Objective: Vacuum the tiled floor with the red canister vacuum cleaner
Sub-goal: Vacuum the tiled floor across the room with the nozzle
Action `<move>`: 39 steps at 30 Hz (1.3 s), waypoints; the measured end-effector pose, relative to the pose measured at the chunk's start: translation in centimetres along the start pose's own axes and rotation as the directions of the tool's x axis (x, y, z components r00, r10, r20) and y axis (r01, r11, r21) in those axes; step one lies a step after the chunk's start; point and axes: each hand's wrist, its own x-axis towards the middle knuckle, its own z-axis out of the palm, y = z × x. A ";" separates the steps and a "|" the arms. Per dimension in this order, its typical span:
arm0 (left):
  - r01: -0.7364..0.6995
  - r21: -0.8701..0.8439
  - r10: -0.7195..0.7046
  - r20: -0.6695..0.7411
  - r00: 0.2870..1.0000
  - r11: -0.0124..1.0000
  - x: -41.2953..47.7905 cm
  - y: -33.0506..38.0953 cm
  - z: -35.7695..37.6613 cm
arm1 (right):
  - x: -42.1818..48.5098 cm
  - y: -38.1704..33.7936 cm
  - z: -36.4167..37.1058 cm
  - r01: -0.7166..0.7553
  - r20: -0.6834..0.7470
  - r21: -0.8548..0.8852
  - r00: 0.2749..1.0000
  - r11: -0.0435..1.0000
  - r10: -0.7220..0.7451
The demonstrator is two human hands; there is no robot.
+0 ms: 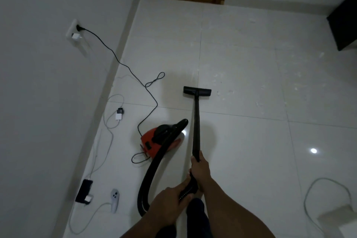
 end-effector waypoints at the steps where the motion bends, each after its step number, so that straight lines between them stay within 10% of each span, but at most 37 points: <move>1: 0.008 -0.012 -0.007 0.009 1.000 1.000 -0.4 -0.1 0.3 | -0.2 0.6 -0.1 -0.004 0.004 0.003 1.000 1.000 0.004; 19: 0.109 0.015 -0.110 0.066 0.992 0.994 1.7 0.8 2.0 | 1.7 1.6 -2.1 -0.071 0.028 -0.004 0.997 0.997 0.071; 39: 0.204 0.023 -0.205 0.041 0.978 0.979 20.4 11.5 -1.6 | 16.4 -13.6 -9.4 -0.039 0.087 -0.138 0.995 0.990 0.051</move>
